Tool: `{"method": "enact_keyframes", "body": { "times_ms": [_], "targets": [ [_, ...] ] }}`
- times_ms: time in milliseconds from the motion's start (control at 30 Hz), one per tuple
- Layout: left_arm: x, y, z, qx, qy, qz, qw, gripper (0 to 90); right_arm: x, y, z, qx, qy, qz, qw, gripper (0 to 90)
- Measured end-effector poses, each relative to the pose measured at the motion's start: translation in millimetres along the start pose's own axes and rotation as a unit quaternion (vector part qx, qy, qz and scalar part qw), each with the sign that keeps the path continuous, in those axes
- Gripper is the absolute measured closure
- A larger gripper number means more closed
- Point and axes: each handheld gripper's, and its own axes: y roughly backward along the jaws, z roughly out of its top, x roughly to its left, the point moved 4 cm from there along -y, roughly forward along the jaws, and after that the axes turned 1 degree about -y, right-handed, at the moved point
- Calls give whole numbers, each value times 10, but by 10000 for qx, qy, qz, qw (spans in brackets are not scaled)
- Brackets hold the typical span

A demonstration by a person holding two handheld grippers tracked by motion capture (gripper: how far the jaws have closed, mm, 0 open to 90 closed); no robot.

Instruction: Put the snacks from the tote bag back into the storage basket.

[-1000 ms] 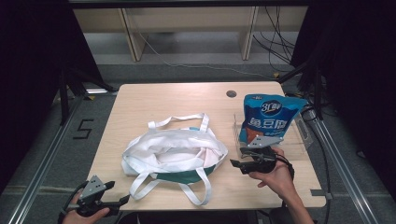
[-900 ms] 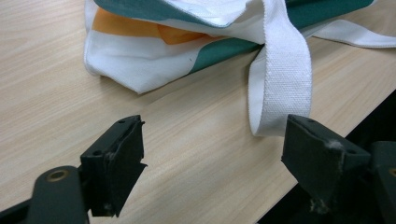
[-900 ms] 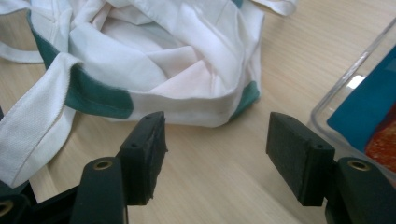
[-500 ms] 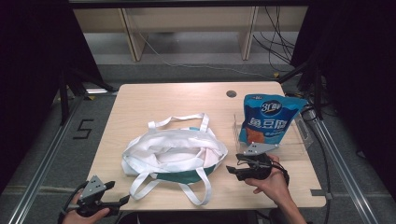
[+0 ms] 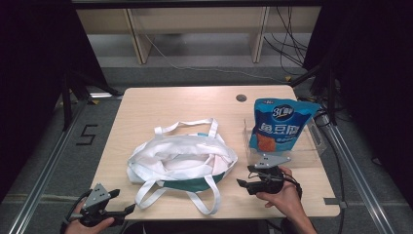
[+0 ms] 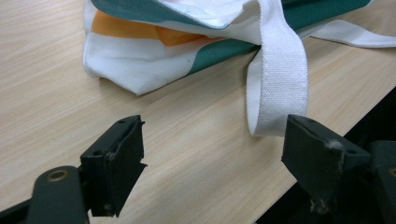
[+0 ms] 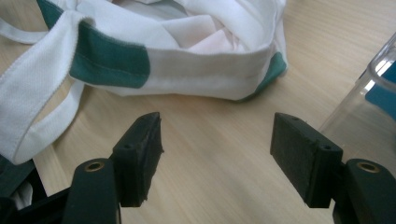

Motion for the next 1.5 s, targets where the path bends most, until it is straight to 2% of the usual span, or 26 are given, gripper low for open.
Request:
{"method": "enact_keyframes", "body": {
  "times_ms": [100, 133, 200, 333, 467, 533, 600, 633, 667, 733, 767, 833, 867, 900, 933, 967, 1100, 1133, 1167, 1233, 1333, 1367, 1433, 1467, 1500],
  "targets": [
    [-1, 0, 1, -11, 5, 6, 10000, 201, 2, -3, -27, 34, 16, 36, 10000, 339],
    [-2, -2, 1, -32, 38, 44, 10000, 201, 3, 3, -39, 38, -30, -36, 10000, 336],
    [5, 10, 0, 26, -48, 4, 10000, 201, 8, 12, -62, 128, -62, -7, 9999, 329],
    [10, 10, -5, 59, -59, 10, 10000, 201, 16, 4, -102, 114, 10, -43, 9999, 315],
    [0, 0, 5, -9, 27, 45, 10000, 201, 24, 22, -157, 200, 14, -82, 9998, 309],
    [10, 12, -2, 79, -65, 21, 9999, 201, 27, 18, -192, 202, -18, -86, 9998, 303],
    [5, 9, 0, 55, -61, 14, 10000, 201, 26, 13, -241, 215, -11, -158, 9996, 299],
    [23, 16, 5, 77, -195, 63, 9998, 201, 26, 13, -241, 215, -11, -158, 9996, 299],
    [6, 2, 8, -11, -68, 68, 10000, 201, 25, 15, -256, 252, -5, -150, 9996, 298],
    [-13, -1, 8, -83, 28, 27, 10000, 201, 35, 14, -275, 255, 10, -139, 9996, 297],
    [13, 19, 1, 25, -149, 31, 9999, 201, 36, 1, -278, 194, 96, -135, 9997, 296],
    [8, 18, -2, 49, -52, 19, 10000, 201, 47, 7, -287, 240, 36, -162, 9996, 295],
    [11, 19, 0, 49, -128, 9, 9999, 201, 43, 3, -292, 260, 41, -153, 9995, 295],
    [-7, 4, 10, -53, -36, 33, 10000, 201, 36, -7, -298, 210, 46, -212, 9995, 295],
    [-7, 4, 10, -53, -36, 33, 10000, 201, 36, -7, -298, 210, 46, -212, 9995, 295],
    [13, 21, 5, 76, -208, 21, 9998, 201, 32, -9, -307, 262, 50, -181, 9995, 295],
    [13, 19, 4, 80, -185, 22, 9998, 201, 25, -24, -325, 287, 5, -180, 9994, 294],
    [-5, -3, 12, -63, -27, 44, 10000, 201, 23, -26, -326, 286, 7, -176, 9994, 294],
    [-4, -1, 11, -50, -38, 44, 10000, 201, 21, -33, -325, 281, 40, -149, 9995, 294],
    [14, 22, 4, 101, -215, 14, 9997, 201, 20, -35, -331, 299, 13, -200, 9994, 293],
    [14, 22, 2, 112, -216, 23, 9997, 201, 21, -40, -336, 365, 44, -191, 9991, 293],
    [7, 2, 6, 19, -99, 84, 9999, 201, 27, -41, -333, 363, 57, -172, 9992, 292],
    [0, 2, 8, 6, -88, 44, 10000, 201, 23, -39, -334, 363, 44, -190, 9992, 291],
    [17, 18, 3, 118, -220, 25, 9997, 201, 16, -41, -336, 360, 60, -194, 9991, 292],
    [13, 12, 5, 90, -180, 31, 9998, 201, 9, -41, -336, 358, 61, -208, 9991, 291]
  ]
}}
